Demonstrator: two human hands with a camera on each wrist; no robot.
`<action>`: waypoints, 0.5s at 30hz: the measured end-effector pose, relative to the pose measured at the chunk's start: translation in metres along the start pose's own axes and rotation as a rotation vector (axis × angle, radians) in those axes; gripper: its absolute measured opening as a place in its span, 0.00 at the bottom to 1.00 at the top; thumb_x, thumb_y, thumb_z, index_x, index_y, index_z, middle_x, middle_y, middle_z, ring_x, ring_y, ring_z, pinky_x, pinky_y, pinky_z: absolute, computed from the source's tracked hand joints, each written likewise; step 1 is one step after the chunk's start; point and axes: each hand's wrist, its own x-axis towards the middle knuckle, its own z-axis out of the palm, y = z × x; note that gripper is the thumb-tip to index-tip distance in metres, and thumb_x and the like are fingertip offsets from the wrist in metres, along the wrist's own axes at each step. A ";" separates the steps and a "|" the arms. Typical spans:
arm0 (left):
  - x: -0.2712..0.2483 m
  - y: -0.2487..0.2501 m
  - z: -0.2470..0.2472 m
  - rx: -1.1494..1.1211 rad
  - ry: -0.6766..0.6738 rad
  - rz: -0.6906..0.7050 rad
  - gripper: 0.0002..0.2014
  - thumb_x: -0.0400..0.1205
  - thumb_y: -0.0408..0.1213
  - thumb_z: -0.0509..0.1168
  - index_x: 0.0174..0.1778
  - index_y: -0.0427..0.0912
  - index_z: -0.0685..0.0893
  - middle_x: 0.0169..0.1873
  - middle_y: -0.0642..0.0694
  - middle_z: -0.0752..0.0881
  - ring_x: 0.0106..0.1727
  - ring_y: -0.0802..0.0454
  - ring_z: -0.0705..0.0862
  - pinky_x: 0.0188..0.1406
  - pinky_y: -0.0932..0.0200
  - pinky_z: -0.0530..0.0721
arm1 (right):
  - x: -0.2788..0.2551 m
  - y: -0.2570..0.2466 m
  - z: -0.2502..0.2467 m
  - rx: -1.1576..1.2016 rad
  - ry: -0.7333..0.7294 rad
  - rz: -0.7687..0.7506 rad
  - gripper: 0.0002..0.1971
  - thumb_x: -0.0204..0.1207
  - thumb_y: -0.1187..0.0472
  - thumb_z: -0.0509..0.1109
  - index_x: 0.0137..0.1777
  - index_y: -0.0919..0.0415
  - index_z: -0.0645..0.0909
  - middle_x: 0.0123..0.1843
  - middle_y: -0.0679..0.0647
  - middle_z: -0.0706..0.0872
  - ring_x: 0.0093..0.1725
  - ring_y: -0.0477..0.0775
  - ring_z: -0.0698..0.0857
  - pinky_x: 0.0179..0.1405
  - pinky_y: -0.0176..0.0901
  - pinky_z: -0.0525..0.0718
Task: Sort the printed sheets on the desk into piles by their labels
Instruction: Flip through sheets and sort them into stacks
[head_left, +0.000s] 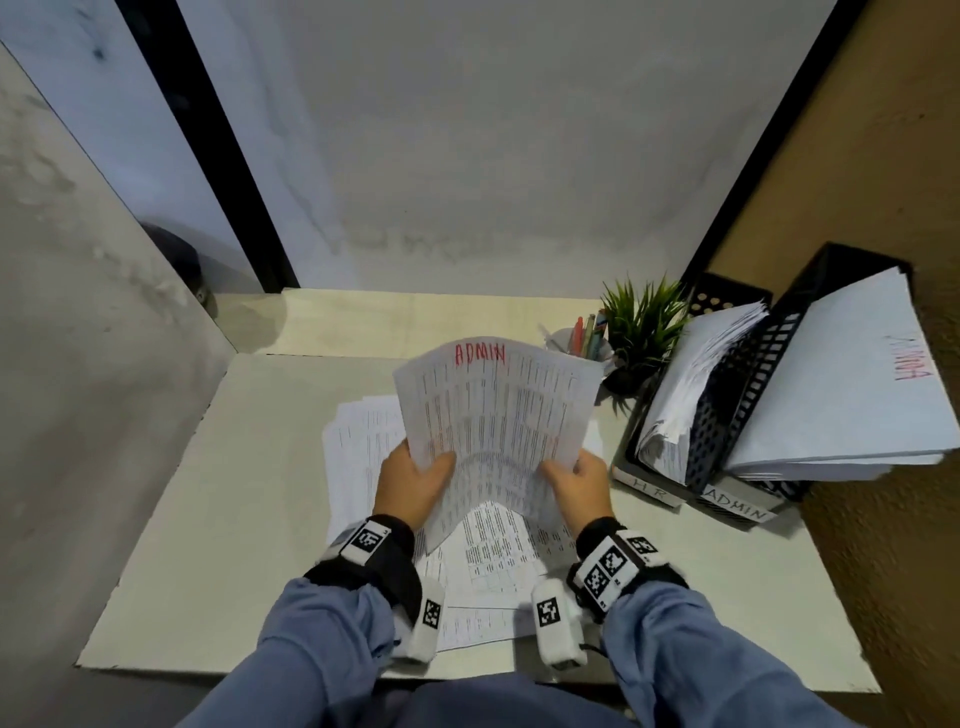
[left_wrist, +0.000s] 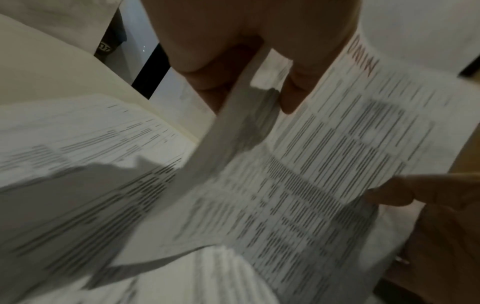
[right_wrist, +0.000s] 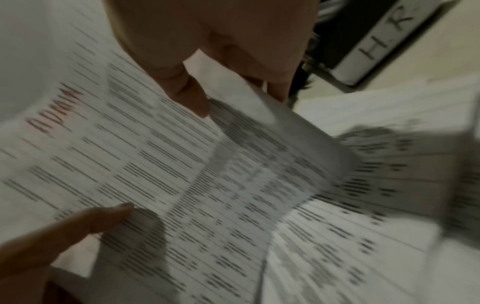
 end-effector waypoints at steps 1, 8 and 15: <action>-0.002 -0.002 0.001 0.025 -0.044 -0.017 0.12 0.76 0.43 0.65 0.52 0.43 0.84 0.46 0.45 0.88 0.50 0.45 0.87 0.46 0.58 0.85 | 0.001 0.007 -0.001 -0.022 -0.013 0.032 0.07 0.75 0.75 0.62 0.48 0.79 0.80 0.48 0.72 0.87 0.43 0.59 0.85 0.33 0.35 0.84; 0.004 0.046 0.004 0.063 -0.180 0.140 0.15 0.81 0.48 0.64 0.42 0.38 0.85 0.34 0.43 0.82 0.34 0.49 0.82 0.38 0.57 0.79 | 0.008 -0.039 -0.042 -0.015 0.049 -0.152 0.09 0.75 0.75 0.62 0.48 0.67 0.82 0.43 0.56 0.85 0.43 0.51 0.84 0.43 0.40 0.84; -0.011 0.158 0.050 0.065 -0.275 0.437 0.17 0.80 0.42 0.61 0.26 0.39 0.69 0.23 0.44 0.66 0.25 0.51 0.66 0.29 0.57 0.64 | 0.021 -0.098 -0.149 -0.041 0.500 -0.426 0.17 0.75 0.70 0.67 0.62 0.59 0.79 0.47 0.55 0.84 0.47 0.49 0.83 0.50 0.38 0.84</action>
